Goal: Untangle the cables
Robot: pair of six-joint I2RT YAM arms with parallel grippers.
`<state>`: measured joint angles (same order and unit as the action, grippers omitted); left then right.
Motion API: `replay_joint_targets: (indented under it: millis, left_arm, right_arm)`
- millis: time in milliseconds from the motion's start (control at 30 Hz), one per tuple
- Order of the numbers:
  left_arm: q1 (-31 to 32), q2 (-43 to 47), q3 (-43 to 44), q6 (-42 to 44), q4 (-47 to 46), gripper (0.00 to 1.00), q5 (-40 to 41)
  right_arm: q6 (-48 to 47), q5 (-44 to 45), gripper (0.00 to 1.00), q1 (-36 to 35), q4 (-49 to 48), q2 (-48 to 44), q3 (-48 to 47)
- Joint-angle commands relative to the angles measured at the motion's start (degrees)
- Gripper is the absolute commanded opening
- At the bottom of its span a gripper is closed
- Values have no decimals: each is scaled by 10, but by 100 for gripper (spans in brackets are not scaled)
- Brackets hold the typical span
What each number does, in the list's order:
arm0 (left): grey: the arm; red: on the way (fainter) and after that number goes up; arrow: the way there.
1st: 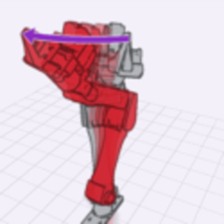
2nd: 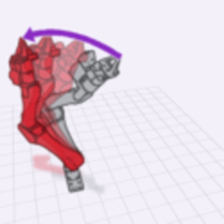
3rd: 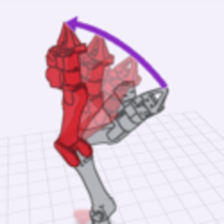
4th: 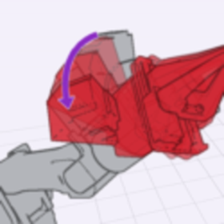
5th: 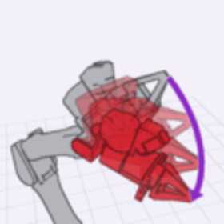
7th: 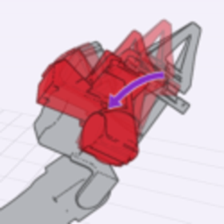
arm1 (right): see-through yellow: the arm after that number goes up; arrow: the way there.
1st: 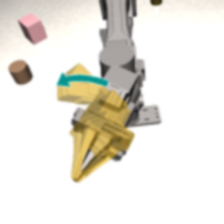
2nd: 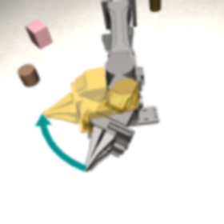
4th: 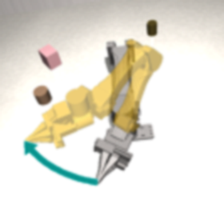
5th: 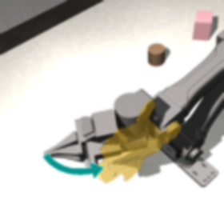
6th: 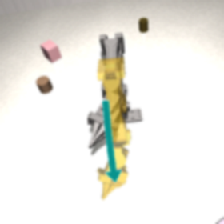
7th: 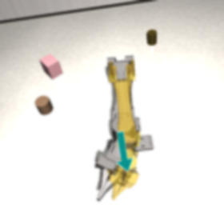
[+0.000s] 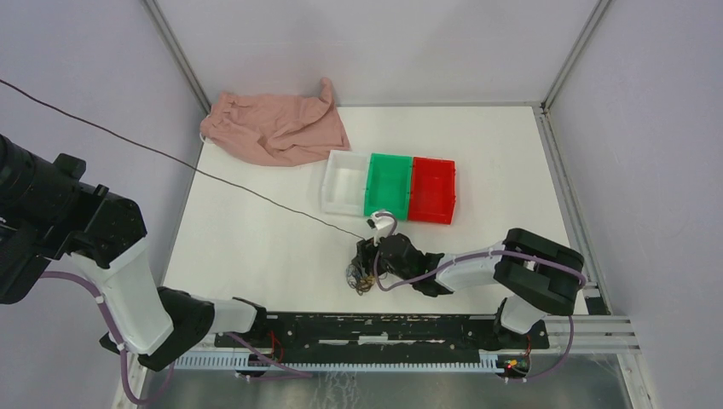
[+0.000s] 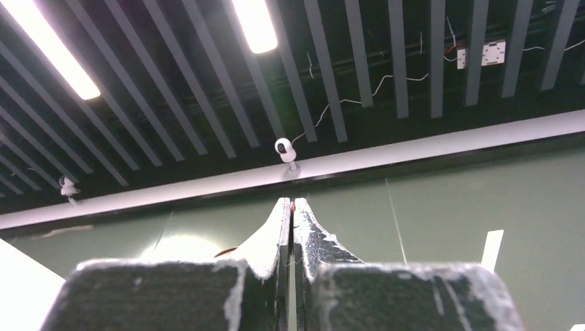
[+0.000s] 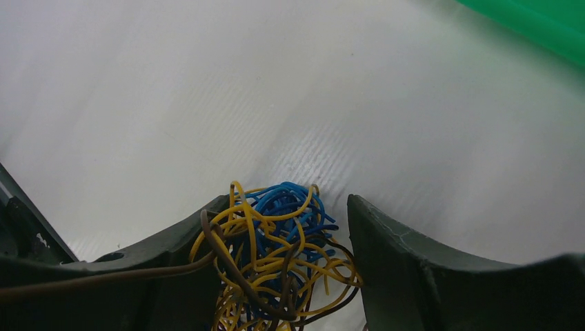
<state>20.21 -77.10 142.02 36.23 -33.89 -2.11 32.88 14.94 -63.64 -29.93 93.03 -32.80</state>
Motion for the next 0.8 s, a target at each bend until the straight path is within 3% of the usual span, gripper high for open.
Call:
replay_joint_targets:
  millis: [0, 67, 267, 367, 500, 667, 767]
  left_arm:
    - [-4, -5, 1, 49, -14, 3, -8]
    - [-4, 16, -37, 21, 43, 3, 5]
    - [-3, 127, -276, -97, 190, 3, -21]
    - [-3, 131, -297, -142, 273, 3, -20]
    - [-4, 130, -299, -163, 310, 3, -18]
    - [-3, 136, -298, -169, 352, 3, -28]
    - [-3, 140, -298, -165, 387, 3, -28]
  right_arm:
    - [15, 34, 69, 1, -16, -37, 38]
    - [11, 35, 70, 1, -14, -63, 50]
    - [-42, 10, 71, 1, 56, -176, 10]
    - [-86, -22, 72, 1, 87, -202, -24]
    - [-134, -47, 71, 0, 94, -208, -52]
    - [-159, -49, 59, 6, 129, -177, -101]
    - [-162, -58, 32, 12, 136, -159, -119]
